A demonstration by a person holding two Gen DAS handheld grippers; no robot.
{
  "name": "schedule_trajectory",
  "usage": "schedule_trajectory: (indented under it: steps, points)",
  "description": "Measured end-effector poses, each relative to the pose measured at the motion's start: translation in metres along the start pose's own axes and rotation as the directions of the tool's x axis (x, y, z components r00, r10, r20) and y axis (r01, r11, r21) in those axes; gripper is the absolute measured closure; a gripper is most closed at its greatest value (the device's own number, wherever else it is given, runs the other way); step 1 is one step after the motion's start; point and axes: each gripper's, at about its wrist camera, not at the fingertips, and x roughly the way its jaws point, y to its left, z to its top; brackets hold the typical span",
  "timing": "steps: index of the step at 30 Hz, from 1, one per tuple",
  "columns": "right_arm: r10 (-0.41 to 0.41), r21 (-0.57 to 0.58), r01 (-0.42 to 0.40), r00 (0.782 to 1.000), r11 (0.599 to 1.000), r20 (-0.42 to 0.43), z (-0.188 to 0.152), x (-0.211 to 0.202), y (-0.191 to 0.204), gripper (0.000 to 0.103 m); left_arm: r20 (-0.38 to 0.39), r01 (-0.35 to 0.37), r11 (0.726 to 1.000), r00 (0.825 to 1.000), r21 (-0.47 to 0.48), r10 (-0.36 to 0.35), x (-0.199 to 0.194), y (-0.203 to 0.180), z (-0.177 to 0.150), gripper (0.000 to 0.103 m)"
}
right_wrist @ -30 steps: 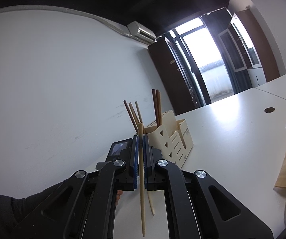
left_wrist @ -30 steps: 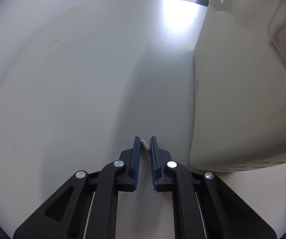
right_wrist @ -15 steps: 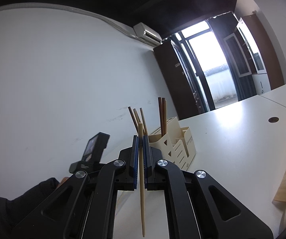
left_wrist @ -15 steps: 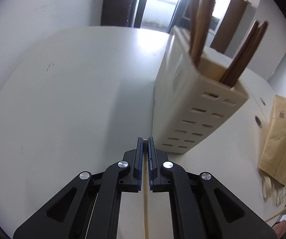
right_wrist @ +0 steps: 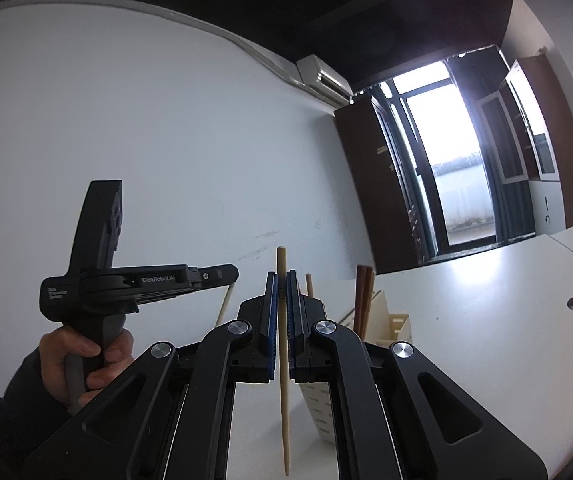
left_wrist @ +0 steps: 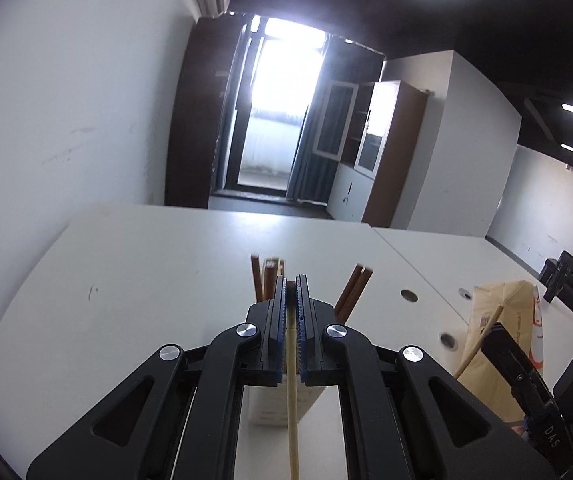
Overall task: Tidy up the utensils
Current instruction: 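Lower both light chopsticks into the cream holder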
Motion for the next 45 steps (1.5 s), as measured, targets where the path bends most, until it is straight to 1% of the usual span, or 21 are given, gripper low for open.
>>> schedule_trajectory:
  steps: [2, 4, 8, 10, 15, 17, 18, 19, 20, 22, 24, 25, 28, 29, 32, 35, 37, 40, 45]
  points:
    - [-0.003, -0.020, 0.004, 1.000, 1.000, 0.030, 0.009, 0.004, 0.000, 0.098, 0.052, 0.010, 1.000, 0.999, 0.011, -0.010, -0.003, -0.008, 0.014, 0.099]
    - [-0.003, -0.035, 0.005, 0.998, 0.999, 0.060, 0.018, 0.007, -0.001, 0.098, 0.111, 0.018, 1.000, 0.994, 0.018, -0.020, -0.002, -0.015, 0.023, 0.099]
    - [-0.014, -0.060, 0.021, 0.993, 0.998, 0.116, 0.034, 0.017, -0.005, 0.098, 0.225, 0.031, 0.999, 0.974, 0.017, -0.034, 0.003, -0.030, 0.040, 0.099]
    - [-0.018, -0.070, 0.028, 0.990, 0.997, 0.137, 0.038, 0.021, -0.008, 0.098, 0.272, 0.025, 1.000, 0.962, 0.014, -0.028, 0.008, -0.033, 0.045, 0.099]
    - [-0.042, -0.097, 0.058, 0.987, 0.994, 0.155, 0.034, 0.034, -0.014, 0.098, 0.369, -0.034, 0.999, 0.929, -0.003, 0.032, 0.025, -0.034, 0.045, 0.099]
    - [-0.058, -0.108, 0.075, 0.986, 0.991, 0.153, 0.029, 0.040, -0.018, 0.098, 0.394, -0.048, 0.999, 0.918, -0.025, 0.054, 0.034, -0.030, 0.040, 0.099]
    - [-0.060, -0.106, 0.076, 0.987, 0.991, 0.147, 0.026, 0.043, -0.020, 0.098, 0.398, -0.054, 0.998, 0.915, -0.035, 0.063, 0.038, -0.028, 0.038, 0.099]
    - [-0.063, -0.100, 0.077, 0.988, 0.992, 0.139, 0.023, 0.047, -0.024, 0.098, 0.394, -0.055, 0.997, 0.917, -0.045, 0.068, 0.045, -0.025, 0.036, 0.099]
    - [-0.067, -0.094, 0.080, 0.989, 0.992, 0.132, 0.020, 0.050, -0.027, 0.098, 0.387, -0.061, 0.996, 0.919, -0.059, 0.079, 0.052, -0.023, 0.033, 0.099]
    - [-0.069, -0.078, 0.078, 0.991, 0.994, 0.115, 0.016, 0.057, -0.035, 0.098, 0.358, -0.071, 0.995, 0.929, -0.077, 0.094, 0.063, -0.017, 0.032, 0.099]
    - [-0.071, -0.069, 0.078, 0.992, 0.995, 0.102, 0.012, 0.061, -0.039, 0.098, 0.351, -0.080, 0.994, 0.931, -0.081, 0.104, 0.069, -0.013, 0.027, 0.099]
    - [-0.071, -0.067, 0.078, 0.993, 0.995, 0.096, 0.010, 0.063, -0.040, 0.098, 0.362, -0.088, 0.993, 0.926, -0.077, 0.110, 0.069, -0.013, 0.024, 0.099]
    - [-0.076, -0.069, 0.082, 0.994, 0.994, 0.083, 0.010, 0.071, -0.043, 0.098, 0.412, -0.117, 0.992, 0.902, -0.050, 0.127, 0.062, -0.013, 0.018, 0.099]
    - [-0.075, -0.067, 0.080, 0.994, 0.995, 0.076, 0.009, 0.074, -0.043, 0.098, 0.421, -0.123, 0.991, 0.898, -0.043, 0.130, 0.060, -0.014, 0.016, 0.099]
    - [-0.081, -0.077, 0.085, 0.995, 0.993, 0.051, 0.004, 0.079, -0.042, 0.098, 0.425, -0.122, 0.992, 0.897, -0.028, 0.122, 0.058, -0.017, 0.011, 0.099]
    - [-0.090, -0.084, 0.092, 0.995, 0.992, 0.028, -0.002, 0.082, -0.041, 0.098, 0.445, -0.142, 0.990, 0.886, -0.011, 0.132, 0.053, -0.021, 0.004, 0.099]
    - [-0.100, -0.084, 0.101, 0.995, 0.991, 0.015, -0.004, 0.085, -0.041, 0.098, 0.447, -0.149, 0.989, 0.884, 0.002, 0.132, 0.052, -0.024, 0.002, 0.099]
    - [-0.112, -0.085, 0.111, 0.994, 0.990, -0.006, -0.005, 0.088, -0.043, 0.098, 0.439, -0.146, 0.989, 0.890, 0.017, 0.124, 0.050, -0.027, 0.001, 0.099]
    - [-0.121, -0.089, 0.118, 0.992, 0.989, -0.031, -0.009, 0.093, -0.043, 0.098, 0.403, -0.135, 0.990, 0.909, 0.039, 0.108, 0.054, -0.027, 0.001, 0.099]
